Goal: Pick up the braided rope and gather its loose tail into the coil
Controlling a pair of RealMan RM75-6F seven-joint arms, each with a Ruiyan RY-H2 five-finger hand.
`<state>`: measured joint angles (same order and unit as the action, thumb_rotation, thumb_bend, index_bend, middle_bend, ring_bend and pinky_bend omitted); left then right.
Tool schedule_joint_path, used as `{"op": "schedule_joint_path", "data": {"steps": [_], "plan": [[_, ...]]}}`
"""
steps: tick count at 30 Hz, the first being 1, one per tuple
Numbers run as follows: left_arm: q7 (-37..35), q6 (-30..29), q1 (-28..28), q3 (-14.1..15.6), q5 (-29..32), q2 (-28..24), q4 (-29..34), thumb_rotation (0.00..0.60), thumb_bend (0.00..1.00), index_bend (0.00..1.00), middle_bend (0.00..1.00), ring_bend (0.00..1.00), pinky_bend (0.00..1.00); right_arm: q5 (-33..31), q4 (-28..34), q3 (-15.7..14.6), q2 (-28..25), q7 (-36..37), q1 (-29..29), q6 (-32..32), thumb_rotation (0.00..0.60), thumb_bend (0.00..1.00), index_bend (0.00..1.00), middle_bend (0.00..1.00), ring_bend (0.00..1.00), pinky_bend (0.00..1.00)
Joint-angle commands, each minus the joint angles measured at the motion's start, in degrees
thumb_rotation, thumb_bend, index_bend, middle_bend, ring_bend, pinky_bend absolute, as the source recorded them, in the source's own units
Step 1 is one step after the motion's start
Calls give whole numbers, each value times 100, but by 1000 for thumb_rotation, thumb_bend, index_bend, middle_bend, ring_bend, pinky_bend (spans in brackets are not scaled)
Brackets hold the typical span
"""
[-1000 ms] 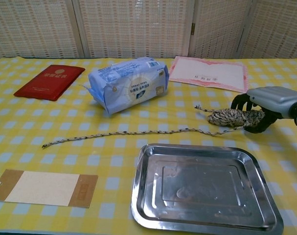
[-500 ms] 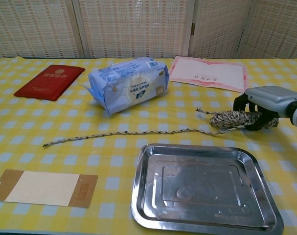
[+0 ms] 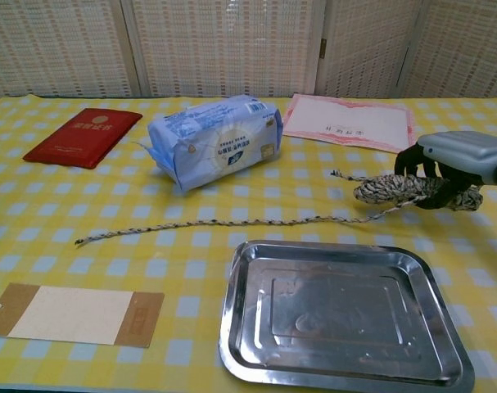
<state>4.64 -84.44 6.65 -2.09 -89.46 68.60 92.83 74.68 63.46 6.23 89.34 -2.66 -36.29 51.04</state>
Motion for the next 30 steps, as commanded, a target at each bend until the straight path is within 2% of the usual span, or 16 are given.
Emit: {"op": "schedule_joint_path", "data": {"steps": [1, 6, 12, 21, 30], "plan": [[25, 138, 211, -66, -188, -54, 71, 600, 352, 251, 0, 0, 0, 229, 156, -46, -191, 301, -17, 55, 600, 712, 682, 601, 616, 605], [-117, 414, 589, -176, -387, 44, 35, 600, 357, 361, 22, 0, 0, 342, 405, -4, -432, 462, -50, 101, 600, 713, 683, 602, 616, 605], [-439, 1287, 1199, -323, -130, 278, -76, 600, 358, 434, 68, 13, 0, 248, 710, 83, -595, 332, -97, 67, 600, 713, 683, 602, 616, 605], [184, 2193, 1791, -575, 760, 1066, -526, 600, 358, 448, 81, 24, 0, 124, 855, 107, -613, 166, -129, 2, 600, 715, 688, 606, 621, 611], [597, 2534, 2113, -747, 1472, 1719, -786, 600, 376, 457, 81, 27, 0, 105, 827, 90, -578, 188, -117, 10, 600, 715, 693, 609, 622, 613]]}}
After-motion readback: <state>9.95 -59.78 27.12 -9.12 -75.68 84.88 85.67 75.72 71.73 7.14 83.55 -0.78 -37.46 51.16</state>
